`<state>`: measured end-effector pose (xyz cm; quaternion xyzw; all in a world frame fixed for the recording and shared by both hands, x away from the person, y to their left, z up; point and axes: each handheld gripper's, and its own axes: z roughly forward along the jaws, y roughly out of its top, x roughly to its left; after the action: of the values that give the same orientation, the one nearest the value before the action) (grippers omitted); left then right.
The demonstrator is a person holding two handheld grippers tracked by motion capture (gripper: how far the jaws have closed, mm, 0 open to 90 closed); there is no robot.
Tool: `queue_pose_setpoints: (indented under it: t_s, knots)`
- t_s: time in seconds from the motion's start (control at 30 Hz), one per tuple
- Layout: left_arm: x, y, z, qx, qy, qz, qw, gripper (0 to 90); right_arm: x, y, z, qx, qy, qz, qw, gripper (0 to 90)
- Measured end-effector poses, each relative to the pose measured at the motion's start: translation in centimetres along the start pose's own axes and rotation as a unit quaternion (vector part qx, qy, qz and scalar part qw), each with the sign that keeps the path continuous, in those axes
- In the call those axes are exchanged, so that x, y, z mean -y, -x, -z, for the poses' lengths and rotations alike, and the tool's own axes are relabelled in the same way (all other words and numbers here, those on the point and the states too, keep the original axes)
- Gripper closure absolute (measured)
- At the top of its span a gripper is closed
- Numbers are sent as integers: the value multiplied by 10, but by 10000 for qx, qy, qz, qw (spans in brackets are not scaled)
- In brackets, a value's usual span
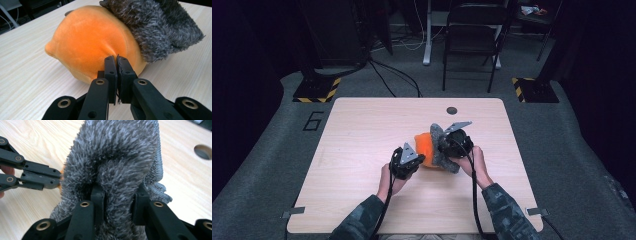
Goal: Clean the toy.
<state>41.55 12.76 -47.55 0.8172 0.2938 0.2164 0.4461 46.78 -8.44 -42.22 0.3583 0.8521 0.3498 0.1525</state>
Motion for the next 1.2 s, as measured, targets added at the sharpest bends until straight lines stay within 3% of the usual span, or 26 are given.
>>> queue_pose_setpoints:
  t_s: [0.2, 0.27, 0.43, 0.53, 0.73, 1.07, 1.2]
  knots:
    - [1, 0, -3, -78, -7, -71, 9999, 873, 2, 3, -1, -40, -19, -6, 10000, 691]
    - [1, -1, -3, -97, 8, -51, 9999, 873, 2, 5, -1, 54, -66, -63, 9999, 690]
    - [2, -3, -3, -115, 1, -34, 9999, 873, 10, 21, -4, 69, -236, -305, 9992, 690]
    - [2, -3, -4, -149, 27, -14, 9999, 872, 17, 34, -8, 90, -408, -483, 9980, 691]
    - [3, -3, -5, -129, -11, -37, 9999, 846, 29, 44, -17, 104, -553, -692, 9960, 695]
    - [3, -3, -5, -219, 42, -121, 9997, 839, 38, 57, -24, 335, -948, -812, 9916, 693]
    - [4, -5, -4, -196, 49, -93, 9998, 838, 25, 57, -4, 417, -587, -697, 9950, 694]
